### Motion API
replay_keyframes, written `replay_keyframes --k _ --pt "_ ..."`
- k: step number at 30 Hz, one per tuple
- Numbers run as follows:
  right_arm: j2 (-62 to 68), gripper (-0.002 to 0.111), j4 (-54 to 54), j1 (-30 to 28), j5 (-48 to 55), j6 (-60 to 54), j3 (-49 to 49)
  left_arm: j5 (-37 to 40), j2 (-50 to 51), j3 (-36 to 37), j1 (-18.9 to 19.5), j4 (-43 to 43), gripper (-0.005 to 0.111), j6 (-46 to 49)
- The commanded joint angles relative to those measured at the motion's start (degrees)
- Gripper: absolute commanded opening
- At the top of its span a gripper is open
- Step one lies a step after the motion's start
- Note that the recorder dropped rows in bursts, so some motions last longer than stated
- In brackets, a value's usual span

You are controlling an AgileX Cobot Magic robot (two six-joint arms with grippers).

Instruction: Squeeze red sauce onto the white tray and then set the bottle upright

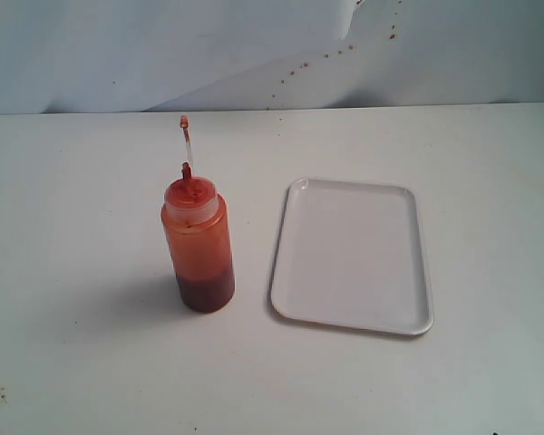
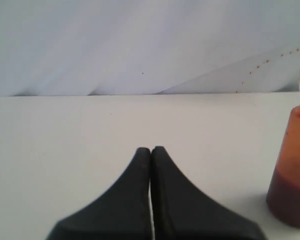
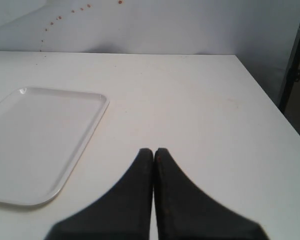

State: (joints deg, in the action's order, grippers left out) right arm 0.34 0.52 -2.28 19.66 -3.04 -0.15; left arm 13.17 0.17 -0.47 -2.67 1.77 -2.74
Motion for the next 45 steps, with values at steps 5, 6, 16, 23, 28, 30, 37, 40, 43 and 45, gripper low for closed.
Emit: replay_keyframes --k 5,6,16,23,28,30,37,40,43,45 --pt "-0.34 0.0 0.11 -0.31 -0.6 0.1 0.15 -2.65 -0.17 0.47 -0.32 -5.26 0.0 -0.17" --pt "-0.34 0.0 0.11 -0.31 -0.6 0.1 0.15 -2.65 -0.17 0.47 -0.32 -5.58 0.0 -0.17" --pt "-0.34 0.0 0.11 -0.31 -0.6 0.1 0.15 -10.82 -0.17 0.47 -0.32 -16.92 0.0 -0.17" --pt "-0.34 0.0 0.11 -0.31 -0.6 0.1 0.15 -16.31 -0.17 0.47 -0.32 -16.92 0.0 -0.17" --pt "-0.34 0.0 0.11 -0.31 -0.6 0.1 0.15 -27.41 -0.17 0.47 -0.32 -16.92 0.0 -1.81" --pt "-0.34 0.0 0.11 -0.31 -0.6 0.1 0.15 -32.05 -0.17 0.47 -0.32 -15.8 0.0 -1.4" --pt "-0.34 0.0 0.11 -0.31 -0.6 0.1 0.15 -42.65 4.74 0.47 -0.32 -10.27 0.0 -1.27" --pt "-0.34 0.0 0.11 -0.31 -0.6 0.1 0.15 -47.34 17.33 0.47 -0.32 -9.96 0.0 -3.15" --pt "-0.34 0.0 0.11 -0.31 -0.6 0.1 0.15 -61.81 40.85 0.47 -0.32 -2.43 0.0 -7.85" --pt "-0.34 0.0 0.11 -0.31 -0.6 0.1 0.15 -67.59 60.0 -0.87 -0.32 5.22 0.0 -7.85"
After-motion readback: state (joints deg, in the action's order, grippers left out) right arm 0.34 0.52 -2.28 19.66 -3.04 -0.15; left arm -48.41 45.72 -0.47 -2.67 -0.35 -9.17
